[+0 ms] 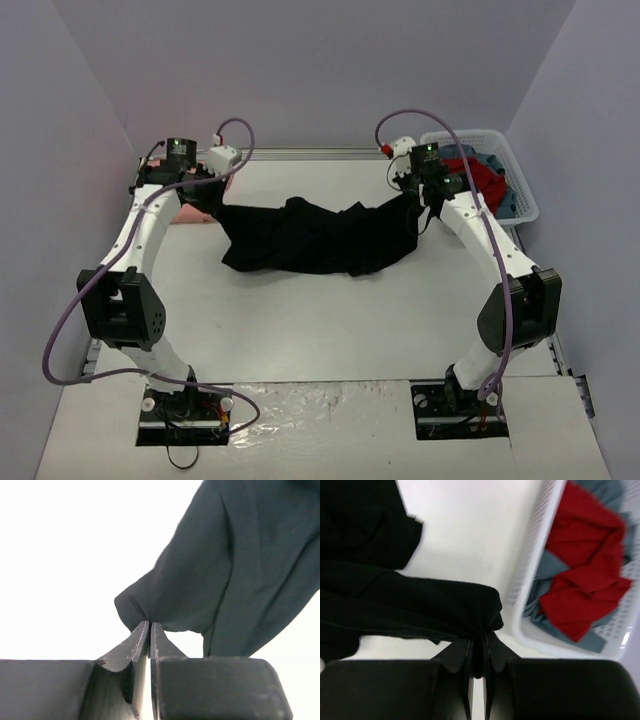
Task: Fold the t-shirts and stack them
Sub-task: Flatten out the tshirt
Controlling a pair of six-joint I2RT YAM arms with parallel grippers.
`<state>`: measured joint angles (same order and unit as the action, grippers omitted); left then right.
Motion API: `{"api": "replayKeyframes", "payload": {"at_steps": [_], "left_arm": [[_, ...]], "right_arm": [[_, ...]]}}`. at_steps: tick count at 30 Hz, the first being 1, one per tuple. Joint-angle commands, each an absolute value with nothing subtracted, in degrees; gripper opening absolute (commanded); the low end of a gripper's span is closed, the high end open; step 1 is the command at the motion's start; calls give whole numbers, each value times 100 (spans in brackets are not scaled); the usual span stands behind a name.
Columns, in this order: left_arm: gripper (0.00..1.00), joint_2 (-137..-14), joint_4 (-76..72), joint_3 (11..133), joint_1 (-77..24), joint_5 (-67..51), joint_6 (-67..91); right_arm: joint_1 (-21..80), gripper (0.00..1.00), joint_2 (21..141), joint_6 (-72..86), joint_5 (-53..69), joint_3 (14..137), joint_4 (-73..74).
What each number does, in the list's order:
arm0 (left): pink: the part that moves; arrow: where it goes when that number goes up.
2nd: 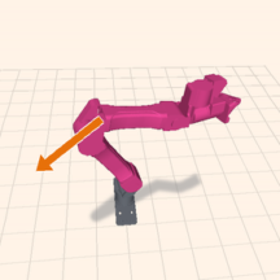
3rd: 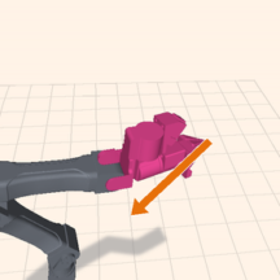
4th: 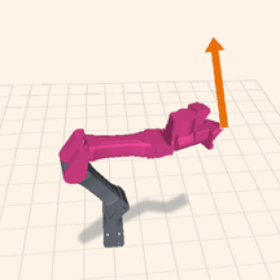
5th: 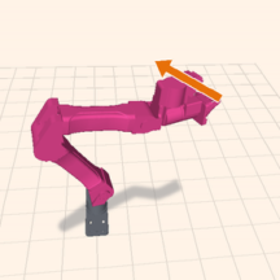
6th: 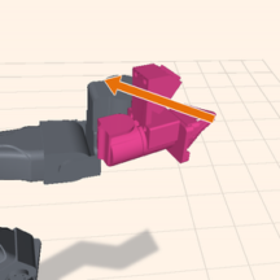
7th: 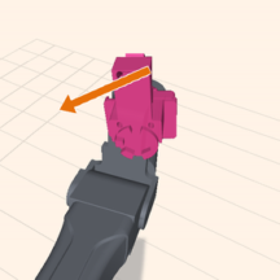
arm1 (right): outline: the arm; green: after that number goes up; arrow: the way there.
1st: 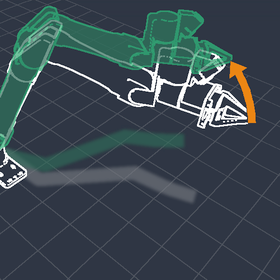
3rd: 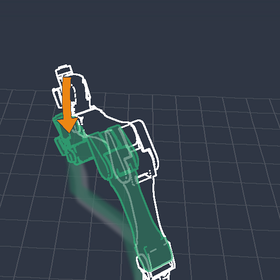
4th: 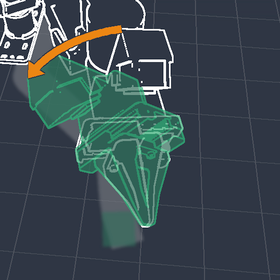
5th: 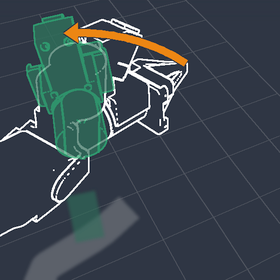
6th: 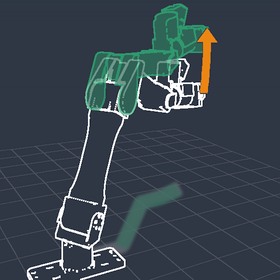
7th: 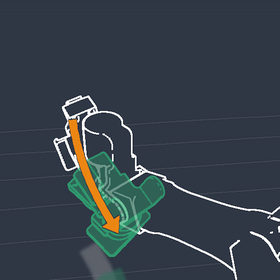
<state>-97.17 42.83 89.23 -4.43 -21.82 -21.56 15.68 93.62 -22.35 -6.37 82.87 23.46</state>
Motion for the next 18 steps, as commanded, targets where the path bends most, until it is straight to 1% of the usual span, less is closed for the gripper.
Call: {"api": "replayKeyframes", "payload": {"at_steps": [1, 5, 12, 15, 18], "left_arm": [[2, -9045, 4623, 9728, -439, -2013, -1873], [2, -8649, 4527, 9967, -422, -1934, -1767], [2, -7647, 4079, 9633, -387, -855, -1715], [2, -7288, 3841, 9352, -334, -555, -1653], [2, -7163, 3893, 9211, -334, -519, -1687]], "right_arm": [[1433, 0, 9273, -2241, -949, 9017, 2241], [1371, 0, 9071, -2241, -923, 9228, 2233], [932, 0, 8578, -2364, -905, 9316, 2206], [634, 0, 8455, -2390, -809, 9299, 2188], [370, 0, 8350, -2399, -721, 9308, 2171]]}}
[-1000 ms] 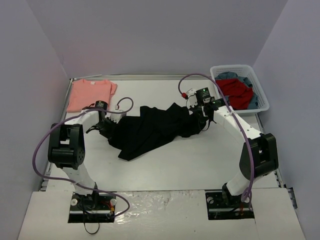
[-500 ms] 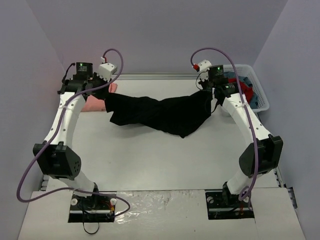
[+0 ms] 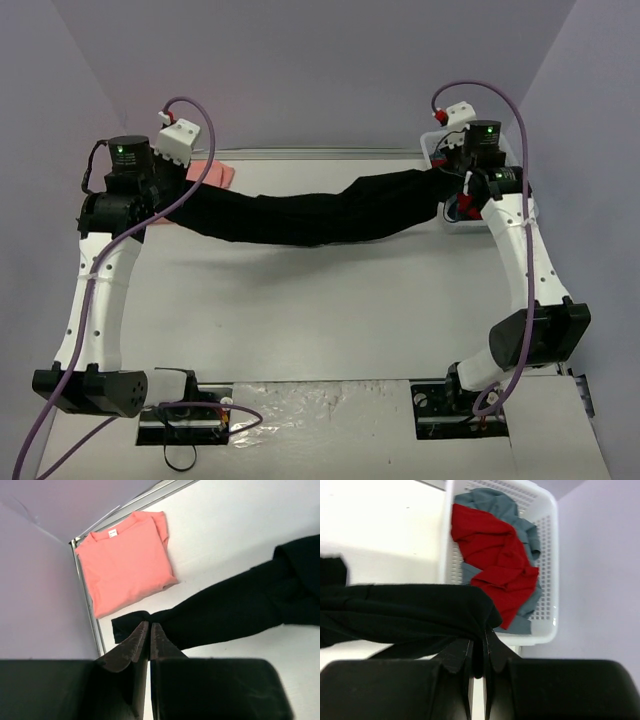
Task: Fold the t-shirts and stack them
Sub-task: Flatten out the tshirt
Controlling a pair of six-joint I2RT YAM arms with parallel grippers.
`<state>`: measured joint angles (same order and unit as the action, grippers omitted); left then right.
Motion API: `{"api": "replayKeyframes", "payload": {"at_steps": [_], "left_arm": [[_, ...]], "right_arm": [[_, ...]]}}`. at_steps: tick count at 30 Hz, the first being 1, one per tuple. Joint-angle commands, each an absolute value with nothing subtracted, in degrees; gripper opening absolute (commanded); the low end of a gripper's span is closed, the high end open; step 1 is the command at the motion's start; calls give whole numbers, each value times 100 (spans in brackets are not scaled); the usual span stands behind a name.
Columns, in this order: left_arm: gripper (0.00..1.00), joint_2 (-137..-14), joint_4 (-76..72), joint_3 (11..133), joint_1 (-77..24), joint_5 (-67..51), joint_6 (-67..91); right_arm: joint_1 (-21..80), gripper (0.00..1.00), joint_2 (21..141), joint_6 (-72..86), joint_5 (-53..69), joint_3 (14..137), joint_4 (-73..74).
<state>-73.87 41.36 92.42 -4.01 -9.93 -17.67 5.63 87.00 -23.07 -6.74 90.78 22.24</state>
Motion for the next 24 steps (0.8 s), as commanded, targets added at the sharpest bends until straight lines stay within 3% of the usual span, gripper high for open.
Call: {"api": "replayKeyframes", "payload": {"at_steps": [1, 20, 24], "left_arm": [[2, -7154, 3928, 9185, -334, -492, -1696], [2, -7005, 3991, 8763, -325, -387, -1767], [2, -6970, 3657, 8728, -81, -868, -1154]], "right_arm": [[326, 0, 8315, -2426, -686, 9308, 2153], [-334, 0, 8218, -2443, -387, 9378, 2092], [-352, 0, 8323, -2356, -238, 9483, 1952]]}}
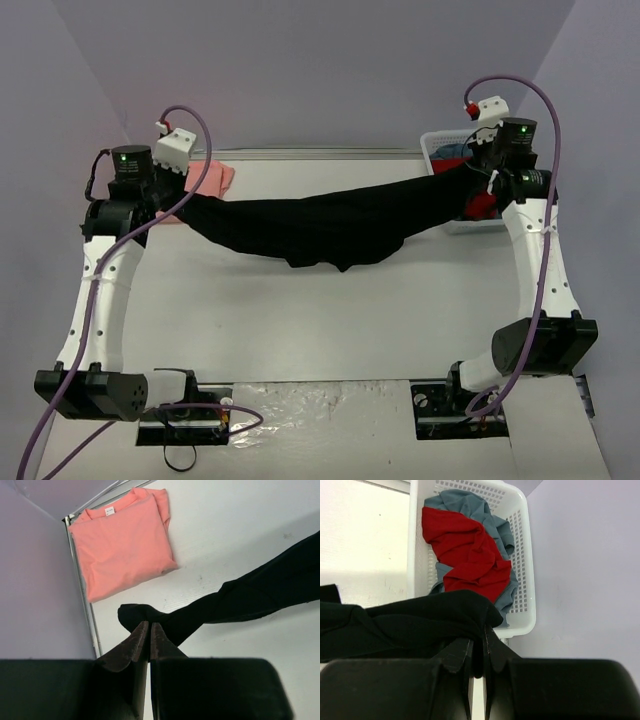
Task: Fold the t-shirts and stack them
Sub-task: Flatten out the tshirt
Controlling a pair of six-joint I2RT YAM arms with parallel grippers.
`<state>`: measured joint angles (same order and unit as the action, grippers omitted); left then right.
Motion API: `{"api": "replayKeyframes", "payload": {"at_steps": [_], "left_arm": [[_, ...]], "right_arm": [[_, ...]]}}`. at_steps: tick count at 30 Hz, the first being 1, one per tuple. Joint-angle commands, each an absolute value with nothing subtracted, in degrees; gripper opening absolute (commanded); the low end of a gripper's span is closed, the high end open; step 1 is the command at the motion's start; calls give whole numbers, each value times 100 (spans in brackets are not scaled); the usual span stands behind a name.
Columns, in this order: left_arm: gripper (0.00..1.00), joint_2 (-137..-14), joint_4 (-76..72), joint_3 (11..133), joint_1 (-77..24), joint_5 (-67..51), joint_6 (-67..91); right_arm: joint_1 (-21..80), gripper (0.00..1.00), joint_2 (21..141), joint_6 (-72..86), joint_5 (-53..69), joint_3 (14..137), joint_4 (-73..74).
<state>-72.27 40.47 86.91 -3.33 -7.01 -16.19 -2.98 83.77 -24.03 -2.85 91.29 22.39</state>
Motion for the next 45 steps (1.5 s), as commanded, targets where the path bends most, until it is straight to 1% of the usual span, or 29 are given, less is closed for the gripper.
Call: {"api": "replayKeyframes", "payload": {"at_steps": [1, 4, 8, 11, 14, 16, 19, 21, 25, 28, 34, 38, 45], "left_arm": [[2, -6978, 3456, 8762, -36, -1262, -1012], [2, -7136, 3182, 8938, 184, -1721, -642], [2, -7488, 3138, 9683, 202, -2108, -326], [2, -7322, 3094, 9922, 281, -2443, -168], [2, -6883, 3093, 9870, 465, -2601, -79], [2, -6514, 3295, 9774, 614, -2645, -175], [2, -5960, 3664, 9300, 712, -2777, -483], [2, -5505, 3875, 8703, 721, -2839, -658], [2, -5133, 4192, 7877, 703, -2918, -896], [2, -4940, 4140, 7419, 712, -2971, -844], [2, -4939, 4043, 7251, 712, -3032, -808], [2, -5211, 3903, 7216, 712, -2979, -835], [2, -6037, 3639, 7242, 712, -2971, -914]], "right_arm": [[-343, 0, 8445, -2295, -229, 9536, 1916], [-351, 0, 8779, -2198, -211, 9983, 1925], [-352, 0, 8965, -2092, -229, 10694, 1942], [-404, 0, 8685, -1960, -62, 10740, 1916], [-404, 0, 8184, -1881, 193, 10434, 1925], [-404, 0, 7710, -1863, 254, 10197, 1916], [-413, 0, 7103, -1863, 307, 9669, 1934], [-413, 0, 6752, -1872, 378, 9293, 1942], [-404, 0, 6539, -1881, 308, 8878, 1951], [-413, 0, 6635, -1855, 194, 8737, 1951], [-413, 0, 6838, -1881, 193, 8596, 1934], [-413, 0, 7214, -1898, 193, 8604, 1890], [-413, 0, 7813, -1899, 229, 8833, 1784]]}}
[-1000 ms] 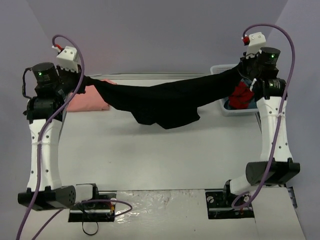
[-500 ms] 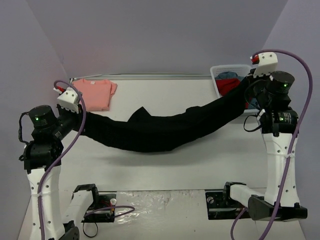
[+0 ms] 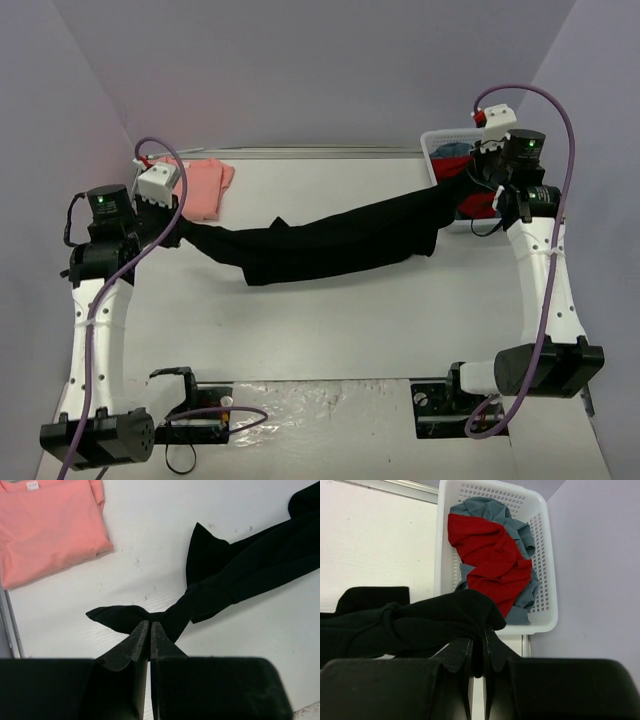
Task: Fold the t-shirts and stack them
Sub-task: Flatten out the tshirt
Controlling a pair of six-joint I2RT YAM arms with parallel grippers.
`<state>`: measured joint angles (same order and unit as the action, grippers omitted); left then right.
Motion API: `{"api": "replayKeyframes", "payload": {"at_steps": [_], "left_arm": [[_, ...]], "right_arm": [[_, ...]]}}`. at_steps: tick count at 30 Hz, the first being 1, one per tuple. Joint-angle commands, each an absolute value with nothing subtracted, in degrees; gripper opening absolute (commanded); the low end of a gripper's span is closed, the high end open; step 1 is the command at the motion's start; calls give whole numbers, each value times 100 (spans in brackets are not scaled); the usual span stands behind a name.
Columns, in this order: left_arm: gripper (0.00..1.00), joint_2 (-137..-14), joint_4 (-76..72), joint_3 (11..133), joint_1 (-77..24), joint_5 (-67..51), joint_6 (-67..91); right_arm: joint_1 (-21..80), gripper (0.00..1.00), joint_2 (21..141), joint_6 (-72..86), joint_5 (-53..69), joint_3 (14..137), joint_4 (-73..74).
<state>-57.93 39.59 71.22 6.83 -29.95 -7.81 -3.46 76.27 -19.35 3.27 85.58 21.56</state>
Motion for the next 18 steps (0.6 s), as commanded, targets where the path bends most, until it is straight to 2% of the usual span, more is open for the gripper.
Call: {"api": "replayKeyframes", "payload": {"at_steps": [1, 4, 6, 8, 9, 10, 12, 18], "left_arm": [[2, -6108, 3604, 7260, 712, -2953, -923], [2, -6319, 3656, 7321, 712, -3058, -975], [2, -6398, 4074, 7382, 712, -3688, -1420], [2, -6521, 5092, 7627, 695, -4784, -2367], [2, -6556, 6429, 7951, 668, -5791, -3591], [2, -6600, 7130, 8093, 633, -6123, -4221], [2, -6645, 8195, 8322, 361, -6432, -5277], [2, -6513, 8542, 8288, -833, -6547, -5440]], "right_arm": [[-413, 0, 7944, -1907, 211, 8868, 1775], [-404, 0, 8121, -1881, 228, 8965, 1775], [-404, 0, 8244, -1863, 237, 9009, 1784], [-413, 0, 8314, -1898, 229, 9000, 1784], [-404, 0, 8323, -1907, 202, 8956, 1767], [-413, 0, 8341, -1925, 193, 8939, 1758], [-413, 0, 8393, -1942, 158, 8903, 1740], [-404, 0, 8648, -1890, 141, 8912, 1731]]}}
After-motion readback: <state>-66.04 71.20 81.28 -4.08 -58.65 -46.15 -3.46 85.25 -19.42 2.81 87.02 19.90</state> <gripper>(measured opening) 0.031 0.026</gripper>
